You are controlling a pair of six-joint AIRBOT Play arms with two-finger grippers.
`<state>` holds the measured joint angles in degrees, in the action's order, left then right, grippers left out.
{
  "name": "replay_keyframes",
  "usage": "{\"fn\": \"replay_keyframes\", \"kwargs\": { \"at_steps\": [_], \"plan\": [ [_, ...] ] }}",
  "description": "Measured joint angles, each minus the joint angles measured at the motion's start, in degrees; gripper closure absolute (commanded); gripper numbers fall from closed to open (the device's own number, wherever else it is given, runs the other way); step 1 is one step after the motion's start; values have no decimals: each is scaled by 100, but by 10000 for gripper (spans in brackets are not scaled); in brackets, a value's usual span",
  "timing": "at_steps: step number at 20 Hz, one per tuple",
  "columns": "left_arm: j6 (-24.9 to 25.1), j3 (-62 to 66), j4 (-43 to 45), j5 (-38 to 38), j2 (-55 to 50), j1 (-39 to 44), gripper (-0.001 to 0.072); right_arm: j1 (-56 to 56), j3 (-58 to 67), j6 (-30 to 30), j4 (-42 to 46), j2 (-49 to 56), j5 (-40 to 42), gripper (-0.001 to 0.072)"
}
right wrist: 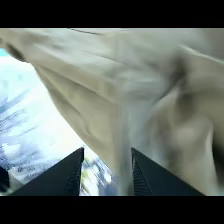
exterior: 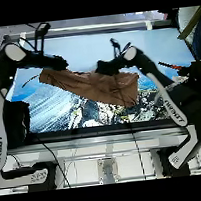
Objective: Fold the clothes and pants, and hang the long-sleeved shirts on hangers.
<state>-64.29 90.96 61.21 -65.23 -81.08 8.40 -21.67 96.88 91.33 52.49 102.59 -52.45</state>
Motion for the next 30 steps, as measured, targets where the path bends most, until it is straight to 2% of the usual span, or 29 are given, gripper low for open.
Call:
{"fn": "replay_keyframes", "kwargs": {
  "at_steps": [3, 5, 10, 12, 14, 16, 17, 19, 23, 28, 30],
  "plan": [
    [0, -4, 0, -258, 87, -166, 680, -374, 435, -433, 103, 101, 151, 373],
    [0, -4, 0, -354, 111, -214, 680, -393, 826, -577, 457, 105, -146, 373],
    [0, -7, 2, -442, 138, -256, 680, 551, 1370, -586, 1681, -321, -2059, 373],
    [0, -7, 4, -455, 138, -262, 680, 1158, 1145, -649, 1921, -750, -2736, 370],
    [2, -7, 4, -468, 138, -267, 680, 1744, 490, -704, 2068, -1316, -2966, 360],
    [2, -7, 7, -468, 138, -267, 680, 2221, -468, -745, 1974, -1886, -2767, 203],
    [2, -7, 4, -468, 138, -267, 680, 2424, -1014, -761, 1858, -2114, -2507, 201],
    [2, -7, 4, -468, 138, -267, 680, 2723, -2009, -782, 1403, -2378, -1845, 113],
    [2, -7, 4, -468, 138, -267, 680, 3014, -3364, -984, 404, -2170, -835, 113],
    [2, -7, 7, -468, 140, -267, 680, 3104, -3838, -1615, -798, -1390, -413, 114],
    [0, -7, 7, -470, 138, -267, 680, 3119, -3893, -1805, -1032, -1244, -280, 115]
  ]
}}
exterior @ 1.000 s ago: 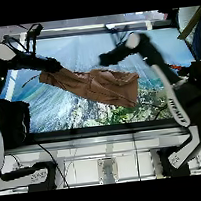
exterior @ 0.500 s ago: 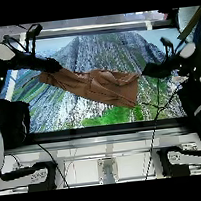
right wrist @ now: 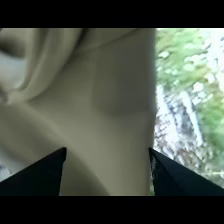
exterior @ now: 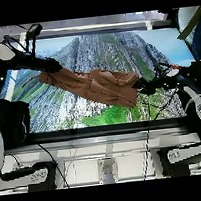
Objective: Fold the clothes and pants, and hang the long-sleeved shirts on hangers.
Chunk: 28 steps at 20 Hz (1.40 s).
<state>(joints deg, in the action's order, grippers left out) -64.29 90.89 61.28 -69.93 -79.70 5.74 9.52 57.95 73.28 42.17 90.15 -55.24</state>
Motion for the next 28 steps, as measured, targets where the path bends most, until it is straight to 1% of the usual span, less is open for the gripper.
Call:
{"fn": "replay_keyframes", "kwargs": {
  "at_steps": [6, 8, 11, 12, 13, 14, 15, 17, 20, 24, 28],
  "plan": [
    [0, 0, 0, 0, 2, 0, 680, 0, -42, -208, -188, 149, 179, 124],
    [0, 0, 0, 0, 0, 0, 680, -63, -46, -251, -219, 175, 114, 126],
    [0, 0, 0, 0, 2, 0, 680, -310, -48, -380, -328, 192, 42, 236],
    [0, 0, 0, 0, 2, 0, 680, -409, -48, -433, -402, 197, 57, 277],
    [0, 0, -2, 0, 2, 0, 680, -511, -48, -494, -496, 197, 90, 411],
    [0, 0, 0, 0, 2, 0, 680, -610, -48, -549, -629, 197, 98, 597],
    [2, 0, 0, 0, 0, -2, 680, -688, -48, -592, -772, 197, 129, 697],
    [0, 0, 0, 0, 2, -7, 680, -765, -48, -643, -968, 125, 68, 699],
    [0, 0, 2, -50, 2, -9, 681, -686, -48, -656, -984, -225, -374, 699],
    [-116, 0, 4, -413, 94, -4, 681, -118, -48, -332, -208, -1163, -1248, 699],
    [-348, 0, 9, -769, 404, 208, 682, 994, 17, -151, 564, -2186, -2288, 701]
  ]
}}
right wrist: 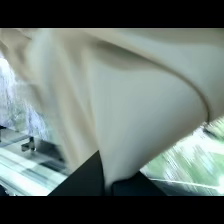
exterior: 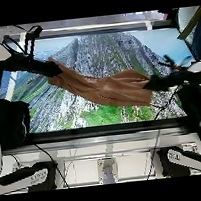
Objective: Fold the clothes and pants, and hang the long-sleeved shirts on hangers.
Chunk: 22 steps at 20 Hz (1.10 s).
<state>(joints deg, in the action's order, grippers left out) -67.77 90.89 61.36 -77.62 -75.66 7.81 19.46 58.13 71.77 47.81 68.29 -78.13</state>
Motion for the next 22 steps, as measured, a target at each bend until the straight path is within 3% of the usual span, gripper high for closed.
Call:
{"fn": "replay_keyframes", "kwargs": {
  "at_steps": [5, 13, 18, 22],
  "plan": [
    [-105, 2, -7, 623, 11, 1196, 681, 678, 684, 76, 348, -393, -944, 702],
    [-55, 0, -341, 2474, -2208, 3025, 681, -730, 2542, 710, 474, 496, -1316, 702],
    [-37, 2, -551, 2695, -2916, 3147, 681, -1755, 3320, 1196, 498, 1314, -1335, 701],
    [-37, 11, -284, 1945, -2441, 2361, 681, -2479, 3665, 1690, 507, 1908, -1080, 701]
  ]
}}
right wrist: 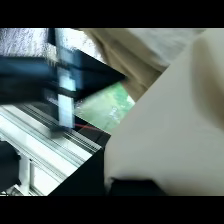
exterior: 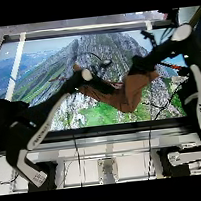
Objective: Fold the clothes and pants, and hang the long-sleeved shirts on hangers.
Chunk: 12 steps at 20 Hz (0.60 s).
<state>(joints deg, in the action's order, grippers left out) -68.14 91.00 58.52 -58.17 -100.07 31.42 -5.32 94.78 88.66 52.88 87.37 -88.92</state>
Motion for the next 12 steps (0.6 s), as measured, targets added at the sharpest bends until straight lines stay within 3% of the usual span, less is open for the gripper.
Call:
{"fn": "replay_keyframes", "kwargs": {
  "at_steps": [6, 7, 8, 9, 12],
  "plan": [
    [-2, 2, 264, -1458, 1449, -1971, 681, -1270, 455, 391, -33, 769, 1436, 700],
    [-2, 2, 275, -1574, 1650, -2238, 681, -1504, 581, 420, -44, 940, 1790, 666],
    [-2, 2, 289, -1657, 1849, -2496, 681, -1720, 708, 446, -50, 1099, 2138, 410],
    [-2, 2, 295, -1731, 2002, -2697, 681, -1941, 846, 455, -79, 1276, 2527, 236],
    [-2, 0, 310, -1921, 2326, -3108, 681, -2441, 1239, 470, -79, 1650, 3508, 229]
  ]
}}
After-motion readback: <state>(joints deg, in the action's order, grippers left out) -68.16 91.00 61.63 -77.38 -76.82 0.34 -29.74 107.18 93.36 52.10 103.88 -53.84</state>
